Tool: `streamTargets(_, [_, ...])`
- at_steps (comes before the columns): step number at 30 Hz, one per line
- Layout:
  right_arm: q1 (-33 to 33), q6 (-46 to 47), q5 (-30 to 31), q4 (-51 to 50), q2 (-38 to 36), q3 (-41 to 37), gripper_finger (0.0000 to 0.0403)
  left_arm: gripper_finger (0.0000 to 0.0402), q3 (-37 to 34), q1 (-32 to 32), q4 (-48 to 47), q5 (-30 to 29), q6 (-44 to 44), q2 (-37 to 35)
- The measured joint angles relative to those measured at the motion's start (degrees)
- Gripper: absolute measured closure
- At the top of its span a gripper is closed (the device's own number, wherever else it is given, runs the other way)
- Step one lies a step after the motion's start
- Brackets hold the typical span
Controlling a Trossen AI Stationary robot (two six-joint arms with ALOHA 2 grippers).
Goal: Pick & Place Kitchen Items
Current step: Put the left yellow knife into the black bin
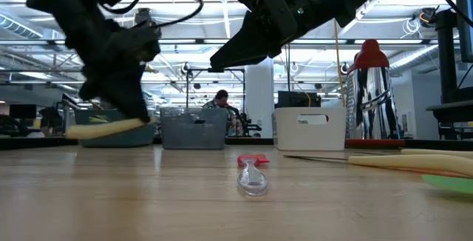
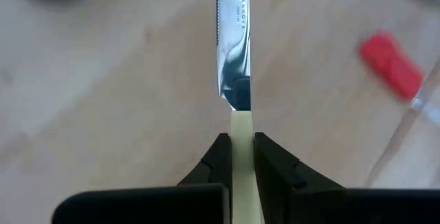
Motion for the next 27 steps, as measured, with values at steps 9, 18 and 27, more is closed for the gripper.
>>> streamTargets(9, [0.00, -0.03, 0.00, 0.01, 0.00, 0.00, 0.0238, 0.0372, 6.60, 7.83, -0.33, -0.51, 14.50, -3.51])
streamTargets(18, [0.00, -0.01, 0.00, -0.03, 0.00, 0.00, 0.0238, 0.0372, 12.55, 16.43, -0.27, 0.16, 24.93, -3.47])
streamTargets(27, [0.00, -0.01, 0.00, -0.03, 0.00, -0.02, 0.0238, 0.0371, 12.96, 25.75, -3.95, 2.26, 25.47, -3.47])
